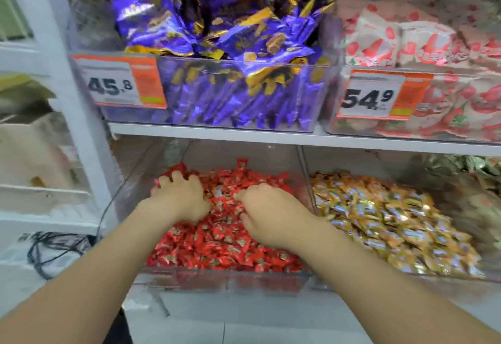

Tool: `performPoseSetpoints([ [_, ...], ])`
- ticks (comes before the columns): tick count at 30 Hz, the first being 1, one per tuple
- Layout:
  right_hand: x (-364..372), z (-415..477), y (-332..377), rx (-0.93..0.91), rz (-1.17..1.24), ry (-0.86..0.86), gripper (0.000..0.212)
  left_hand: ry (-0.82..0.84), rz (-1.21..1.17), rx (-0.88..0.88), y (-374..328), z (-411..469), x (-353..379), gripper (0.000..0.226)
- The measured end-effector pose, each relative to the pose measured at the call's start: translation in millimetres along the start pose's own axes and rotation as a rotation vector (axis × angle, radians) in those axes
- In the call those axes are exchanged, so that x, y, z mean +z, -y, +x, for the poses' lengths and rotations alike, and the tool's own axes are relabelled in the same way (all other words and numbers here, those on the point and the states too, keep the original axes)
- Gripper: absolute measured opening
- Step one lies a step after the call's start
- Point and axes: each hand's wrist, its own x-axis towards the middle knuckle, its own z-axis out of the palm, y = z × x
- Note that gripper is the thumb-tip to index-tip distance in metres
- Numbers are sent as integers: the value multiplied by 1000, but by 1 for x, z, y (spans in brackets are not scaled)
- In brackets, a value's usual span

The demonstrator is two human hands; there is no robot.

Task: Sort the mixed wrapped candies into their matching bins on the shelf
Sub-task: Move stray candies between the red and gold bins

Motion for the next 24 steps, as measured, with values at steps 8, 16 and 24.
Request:
performPoseSetpoints([
  [8,37,105,10,-27,189,-14,52,14,-191,-14,16,49,6,92],
  [16,37,121,8,201,45,191,80,67,-204,33,16,61,-7,74],
  [24,36,123,4,378,141,345,136,78,-192,13,13,82,13,101],
])
